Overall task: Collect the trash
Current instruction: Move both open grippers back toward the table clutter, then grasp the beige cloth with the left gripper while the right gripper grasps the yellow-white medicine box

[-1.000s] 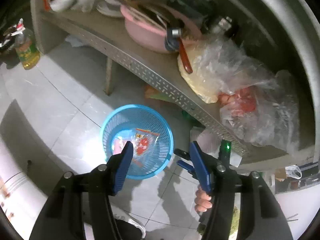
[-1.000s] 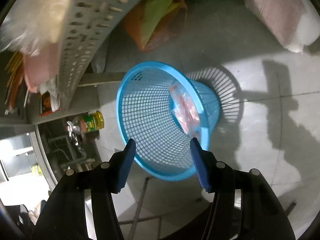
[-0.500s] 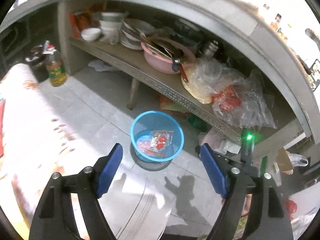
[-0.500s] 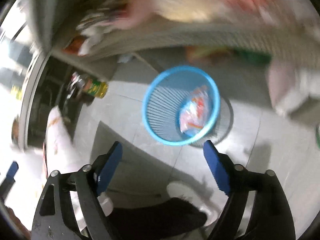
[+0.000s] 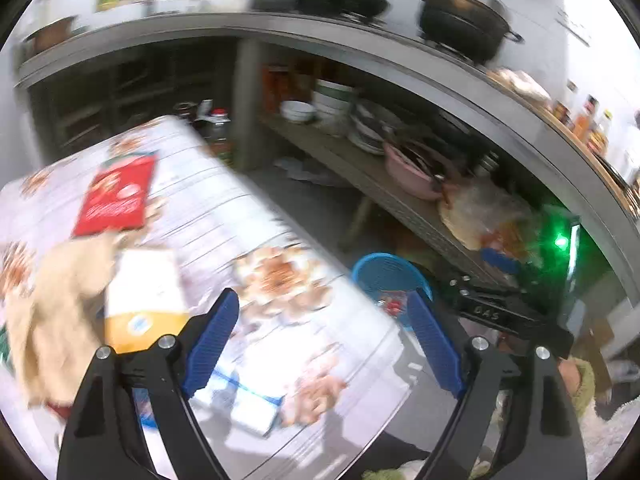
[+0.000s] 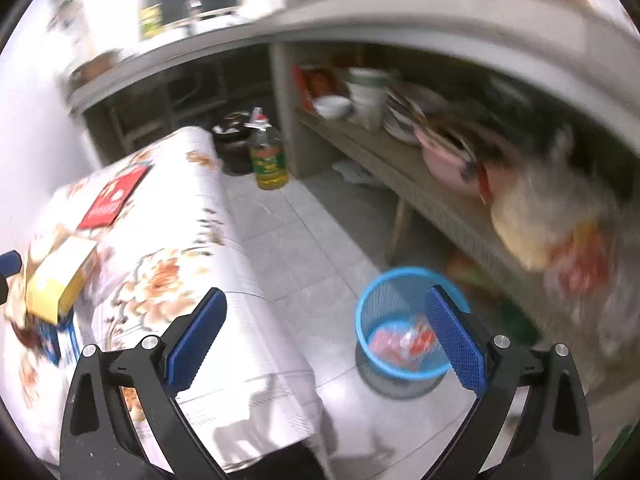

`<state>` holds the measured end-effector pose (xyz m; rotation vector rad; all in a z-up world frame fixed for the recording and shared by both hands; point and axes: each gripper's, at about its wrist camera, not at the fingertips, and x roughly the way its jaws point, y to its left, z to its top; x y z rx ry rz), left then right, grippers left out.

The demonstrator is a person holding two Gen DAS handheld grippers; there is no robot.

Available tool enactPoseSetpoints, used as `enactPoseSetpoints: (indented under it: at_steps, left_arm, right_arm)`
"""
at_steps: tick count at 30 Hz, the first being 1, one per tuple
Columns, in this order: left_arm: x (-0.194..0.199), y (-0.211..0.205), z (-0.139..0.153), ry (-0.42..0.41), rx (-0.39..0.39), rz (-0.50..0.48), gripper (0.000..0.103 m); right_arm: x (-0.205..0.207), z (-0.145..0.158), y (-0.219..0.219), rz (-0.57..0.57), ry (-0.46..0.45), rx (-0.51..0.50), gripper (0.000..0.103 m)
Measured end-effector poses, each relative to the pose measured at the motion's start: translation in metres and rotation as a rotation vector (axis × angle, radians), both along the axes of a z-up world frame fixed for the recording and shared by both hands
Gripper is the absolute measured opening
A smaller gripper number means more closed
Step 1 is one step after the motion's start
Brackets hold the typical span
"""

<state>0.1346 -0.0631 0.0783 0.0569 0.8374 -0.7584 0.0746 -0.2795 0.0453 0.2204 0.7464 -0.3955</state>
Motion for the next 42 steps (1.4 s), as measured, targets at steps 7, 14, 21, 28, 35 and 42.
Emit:
enactPoseSetpoints:
  at_steps: [7, 14, 21, 28, 35, 42]
  left_arm:
    - [-0.009, 0.053, -0.015, -0.009, 0.025, 0.137, 0.084]
    - [-0.022, 0.087, -0.021, -0.059, 0.025, 0.210, 0.084]
    - [-0.035, 0.110, -0.033, -0.090, -0.005, 0.251, 0.084]
    - [-0.033, 0.148, -0.025, -0.147, -0.060, 0.350, 0.078]
    - [-0.011, 0.185, -0.032, -0.091, -0.106, 0.440, 0.059]
    - [0.005, 0.196, -0.036, -0.072, -0.144, 0.438, 0.039]
  right_arm:
    - [0.017, 0.020, 0.035, 0.156, -0.069, -0.003, 0.095]
    - [0.036, 0.029, 0.059, 0.313, -0.103, 0.158, 0.095]
    - [0.050, 0.033, 0.096, 0.502, -0.060, 0.376, 0.095]
    - [0.084, 0.037, 0.133, 0.619, 0.014, 0.529, 0.095]
    - [0.134, 0.024, 0.167, 0.631, 0.151, 0.548, 0.095]
    - [0.165, 0.010, 0.183, 0.613, 0.261, 0.531, 0.095]
